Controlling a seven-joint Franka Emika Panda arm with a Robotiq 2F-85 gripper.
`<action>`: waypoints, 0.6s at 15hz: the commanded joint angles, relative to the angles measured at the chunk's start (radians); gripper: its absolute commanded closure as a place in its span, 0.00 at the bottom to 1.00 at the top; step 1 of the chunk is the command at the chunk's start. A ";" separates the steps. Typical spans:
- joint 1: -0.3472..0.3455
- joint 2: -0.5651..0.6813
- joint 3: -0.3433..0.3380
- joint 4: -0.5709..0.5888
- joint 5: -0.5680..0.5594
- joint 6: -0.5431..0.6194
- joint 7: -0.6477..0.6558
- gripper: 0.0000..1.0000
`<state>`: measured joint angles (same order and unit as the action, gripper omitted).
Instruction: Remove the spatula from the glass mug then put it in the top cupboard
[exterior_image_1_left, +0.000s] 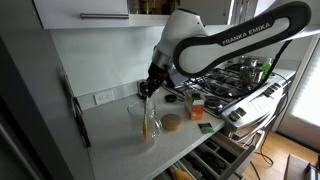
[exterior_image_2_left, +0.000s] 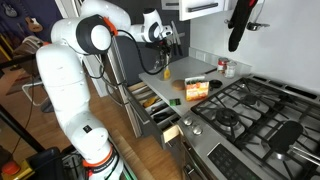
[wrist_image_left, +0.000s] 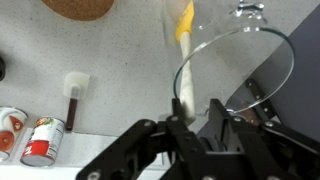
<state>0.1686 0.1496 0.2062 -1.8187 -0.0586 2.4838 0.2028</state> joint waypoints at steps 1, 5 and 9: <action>0.025 0.014 -0.025 0.024 -0.017 -0.031 0.032 0.96; 0.029 -0.001 -0.028 0.027 -0.011 -0.064 0.049 0.96; 0.031 -0.055 -0.027 0.001 -0.007 -0.065 0.069 0.96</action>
<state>0.1833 0.1487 0.1950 -1.7962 -0.0586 2.4489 0.2379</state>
